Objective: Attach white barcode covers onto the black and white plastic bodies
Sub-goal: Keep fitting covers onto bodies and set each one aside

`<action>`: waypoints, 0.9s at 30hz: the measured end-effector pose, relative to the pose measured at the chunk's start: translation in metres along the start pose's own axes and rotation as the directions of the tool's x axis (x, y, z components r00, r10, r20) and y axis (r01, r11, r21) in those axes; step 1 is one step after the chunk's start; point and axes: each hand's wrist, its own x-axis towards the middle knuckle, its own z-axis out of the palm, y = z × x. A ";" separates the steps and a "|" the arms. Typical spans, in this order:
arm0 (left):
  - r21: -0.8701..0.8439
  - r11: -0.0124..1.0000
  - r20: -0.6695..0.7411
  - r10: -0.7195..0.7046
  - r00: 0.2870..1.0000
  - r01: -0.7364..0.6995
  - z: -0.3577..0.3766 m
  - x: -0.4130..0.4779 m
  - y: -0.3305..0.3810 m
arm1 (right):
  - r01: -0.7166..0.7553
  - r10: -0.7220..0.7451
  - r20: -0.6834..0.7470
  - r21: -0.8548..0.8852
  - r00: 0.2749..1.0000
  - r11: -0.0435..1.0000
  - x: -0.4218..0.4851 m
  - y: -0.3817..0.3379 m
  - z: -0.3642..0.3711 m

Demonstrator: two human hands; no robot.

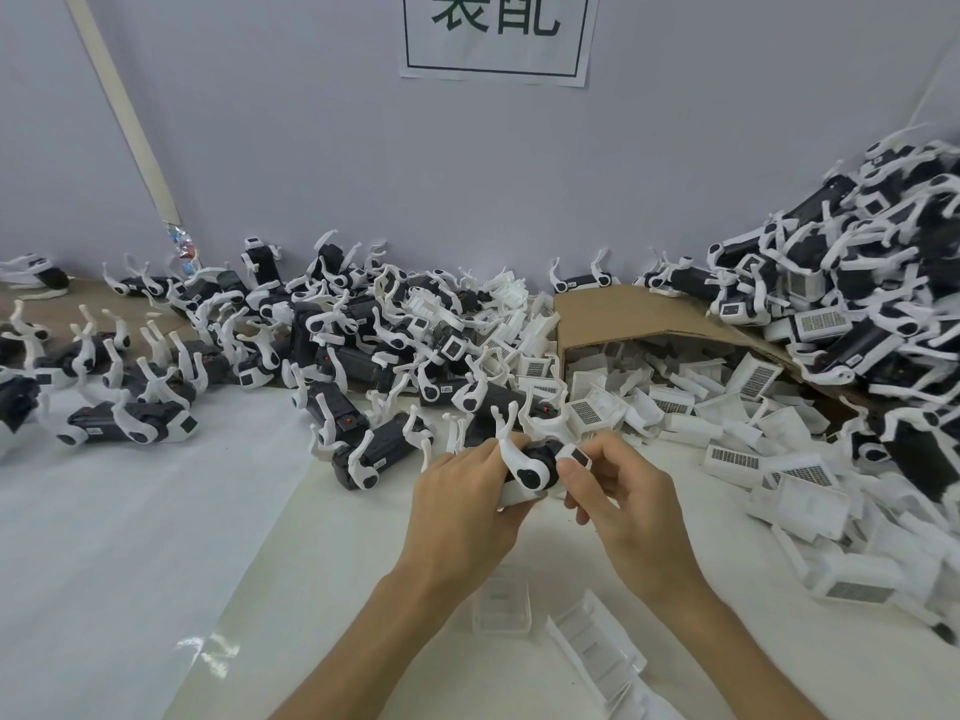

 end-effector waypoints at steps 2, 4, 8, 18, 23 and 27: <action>-0.012 1.000 -0.008 -0.011 1.000 0.011 -0.001 0.000 -0.001 | 0.008 -0.008 0.010 0.013 1.000 1.000 0.000 -0.001 0.000; -0.016 1.000 -0.005 -0.010 1.000 0.010 -0.001 0.001 -0.001 | 0.032 -0.032 0.030 -0.007 0.999 0.999 0.000 0.001 0.000; -0.034 0.999 0.013 -0.018 1.000 0.018 -0.002 0.000 -0.004 | 0.032 -0.031 0.074 -0.010 0.997 0.999 -0.001 0.009 0.003; -0.009 0.997 0.182 -0.076 0.980 0.079 0.007 0.002 -0.027 | 0.195 -0.137 0.187 -0.345 0.973 0.918 -0.003 0.026 0.015; -0.046 0.999 0.123 0.034 0.992 -0.028 0.014 0.002 -0.022 | 0.313 -0.248 0.200 -0.435 0.948 0.844 0.000 0.026 0.009; -0.034 0.996 0.004 0.087 0.996 -0.087 0.017 0.001 -0.020 | 0.210 -0.169 0.143 -0.362 0.975 0.908 0.001 0.032 0.000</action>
